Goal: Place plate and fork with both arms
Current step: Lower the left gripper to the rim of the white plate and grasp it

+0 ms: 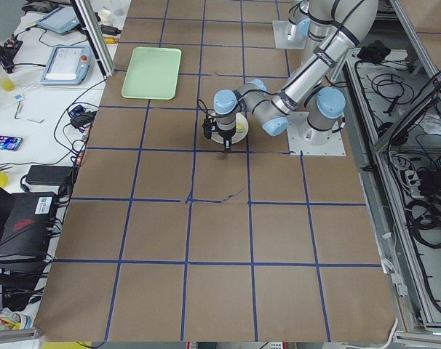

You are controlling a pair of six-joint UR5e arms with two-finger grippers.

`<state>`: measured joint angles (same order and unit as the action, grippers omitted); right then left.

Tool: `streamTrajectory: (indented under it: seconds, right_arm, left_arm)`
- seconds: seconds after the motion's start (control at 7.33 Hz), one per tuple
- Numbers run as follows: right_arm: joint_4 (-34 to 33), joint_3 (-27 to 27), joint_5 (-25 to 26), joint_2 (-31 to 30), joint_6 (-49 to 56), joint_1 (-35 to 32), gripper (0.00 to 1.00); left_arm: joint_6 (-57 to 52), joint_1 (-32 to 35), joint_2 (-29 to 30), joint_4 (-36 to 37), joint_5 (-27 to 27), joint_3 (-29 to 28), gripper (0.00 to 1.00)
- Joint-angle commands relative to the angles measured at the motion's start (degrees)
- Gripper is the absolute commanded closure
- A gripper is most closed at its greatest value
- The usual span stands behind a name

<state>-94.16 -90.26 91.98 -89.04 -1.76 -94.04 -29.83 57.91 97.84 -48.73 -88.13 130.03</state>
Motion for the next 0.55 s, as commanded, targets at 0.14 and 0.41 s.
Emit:
streamTrajectory:
  seconds: [0.14, 0.41]
  right_arm:
    - [0.0, 0.0, 0.0, 0.0, 0.0, 0.0, 0.0]
    - [0.0, 0.0, 0.0, 0.0, -0.1, 0.0, 0.0]
  left_arm:
    - [-0.2, 0.0, 0.1, -0.8, 0.8, -1.1, 1.0]
    - [-0.7, -0.6, -0.3, -17.0, 8.9, -9.5, 1.0]
